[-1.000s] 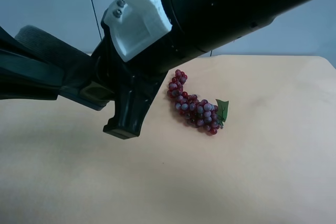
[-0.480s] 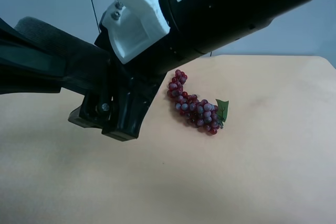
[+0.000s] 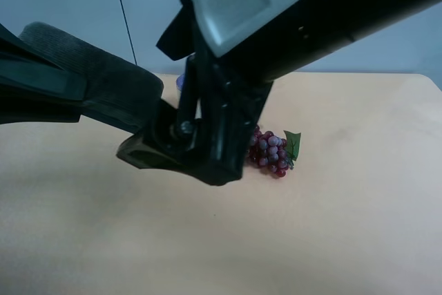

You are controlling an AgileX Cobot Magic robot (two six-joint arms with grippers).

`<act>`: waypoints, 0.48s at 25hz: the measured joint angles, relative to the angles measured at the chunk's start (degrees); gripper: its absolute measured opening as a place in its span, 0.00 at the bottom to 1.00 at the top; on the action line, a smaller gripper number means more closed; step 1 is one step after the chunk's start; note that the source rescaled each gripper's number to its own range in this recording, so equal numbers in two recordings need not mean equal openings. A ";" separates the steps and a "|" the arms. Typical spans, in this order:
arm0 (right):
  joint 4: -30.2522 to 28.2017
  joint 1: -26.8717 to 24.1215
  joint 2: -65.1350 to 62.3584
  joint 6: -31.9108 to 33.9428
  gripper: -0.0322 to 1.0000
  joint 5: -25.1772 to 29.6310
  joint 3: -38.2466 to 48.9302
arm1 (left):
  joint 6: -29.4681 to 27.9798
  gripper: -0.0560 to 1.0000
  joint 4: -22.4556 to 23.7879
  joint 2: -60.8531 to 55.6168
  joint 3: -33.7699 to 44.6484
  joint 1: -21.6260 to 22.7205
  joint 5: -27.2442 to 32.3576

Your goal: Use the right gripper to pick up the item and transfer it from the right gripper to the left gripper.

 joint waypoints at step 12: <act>-15.25 0.00 -12.95 26.81 1.00 31.41 0.00 | 0.00 0.05 0.00 0.00 0.00 0.00 0.00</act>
